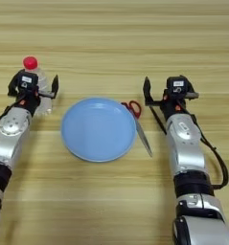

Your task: Move the objects on the table

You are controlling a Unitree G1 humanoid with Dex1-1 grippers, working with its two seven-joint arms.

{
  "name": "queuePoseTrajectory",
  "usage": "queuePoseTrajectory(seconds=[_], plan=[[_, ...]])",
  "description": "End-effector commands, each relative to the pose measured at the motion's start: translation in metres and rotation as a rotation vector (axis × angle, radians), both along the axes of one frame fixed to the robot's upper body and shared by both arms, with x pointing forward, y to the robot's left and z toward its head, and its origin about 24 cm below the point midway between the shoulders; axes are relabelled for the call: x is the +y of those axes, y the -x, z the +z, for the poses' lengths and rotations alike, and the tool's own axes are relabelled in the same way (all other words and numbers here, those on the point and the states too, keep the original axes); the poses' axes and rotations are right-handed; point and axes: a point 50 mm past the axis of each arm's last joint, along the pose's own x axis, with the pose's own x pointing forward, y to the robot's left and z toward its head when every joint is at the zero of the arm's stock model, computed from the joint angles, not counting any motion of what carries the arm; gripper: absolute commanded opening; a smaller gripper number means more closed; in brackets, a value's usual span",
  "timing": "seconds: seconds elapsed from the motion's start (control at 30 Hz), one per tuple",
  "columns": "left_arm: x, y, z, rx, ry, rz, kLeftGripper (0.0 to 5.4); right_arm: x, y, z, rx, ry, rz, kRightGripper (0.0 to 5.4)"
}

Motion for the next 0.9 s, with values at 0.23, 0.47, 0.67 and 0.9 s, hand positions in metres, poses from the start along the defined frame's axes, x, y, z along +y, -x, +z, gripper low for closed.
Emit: queuePoseTrajectory(seconds=[0.23,0.47,0.67,0.9], plan=[[-0.003,0.027,-0.010,0.063,0.041,-0.001,5.34,-0.001,-0.001,0.000,0.006,0.006,-0.008,5.40],[0.006,0.040,-0.011,0.088,0.039,0.018,5.34,-0.001,-0.001,0.000,0.007,0.008,-0.009,5.40],[0.015,0.043,-0.009,0.094,0.016,0.047,5.34,0.000,-0.002,0.000,0.008,0.008,-0.009,5.40],[0.014,0.054,0.008,0.114,0.004,0.001,5.34,0.001,-0.003,0.000,0.009,0.009,-0.010,5.40]])
